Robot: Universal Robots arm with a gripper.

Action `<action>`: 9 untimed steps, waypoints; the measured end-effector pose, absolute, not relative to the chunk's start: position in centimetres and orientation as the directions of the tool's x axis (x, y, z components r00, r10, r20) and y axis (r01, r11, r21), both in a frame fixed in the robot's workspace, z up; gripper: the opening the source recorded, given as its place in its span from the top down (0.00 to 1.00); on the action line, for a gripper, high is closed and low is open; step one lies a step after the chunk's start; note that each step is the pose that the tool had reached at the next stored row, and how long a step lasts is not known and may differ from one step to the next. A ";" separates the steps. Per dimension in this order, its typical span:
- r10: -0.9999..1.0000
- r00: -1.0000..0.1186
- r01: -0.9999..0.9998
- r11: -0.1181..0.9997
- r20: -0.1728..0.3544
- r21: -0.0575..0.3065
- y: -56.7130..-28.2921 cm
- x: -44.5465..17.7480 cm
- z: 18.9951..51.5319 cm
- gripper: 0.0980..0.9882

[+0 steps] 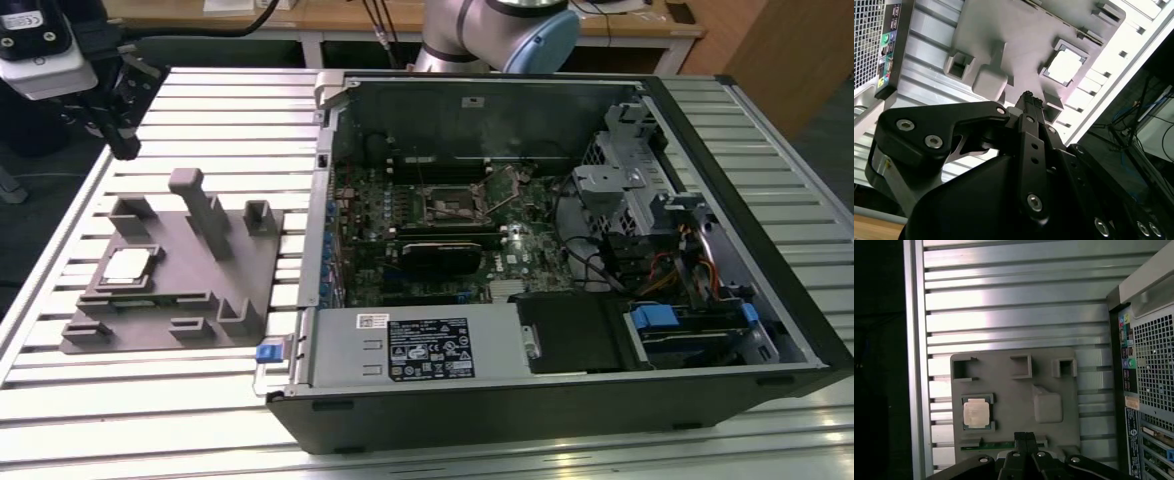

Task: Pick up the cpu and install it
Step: 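Reach for the cpu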

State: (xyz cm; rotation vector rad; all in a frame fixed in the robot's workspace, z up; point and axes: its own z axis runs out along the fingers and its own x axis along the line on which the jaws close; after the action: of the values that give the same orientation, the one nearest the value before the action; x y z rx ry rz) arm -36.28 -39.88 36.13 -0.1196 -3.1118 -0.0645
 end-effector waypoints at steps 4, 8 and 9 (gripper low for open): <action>0.076 -0.997 0.077 0.996 0.030 0.040 -39.9 -36.7 36.1 0.99; 0.076 -0.997 0.077 0.996 0.032 0.040 -39.9 -37.1 36.0 0.99; 0.076 -0.997 0.077 0.996 0.032 0.040 -39.9 -37.2 36.0 0.99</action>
State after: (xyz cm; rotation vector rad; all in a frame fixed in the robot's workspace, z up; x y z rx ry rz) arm -37.23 -39.88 35.99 -0.1197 -3.1077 -0.0641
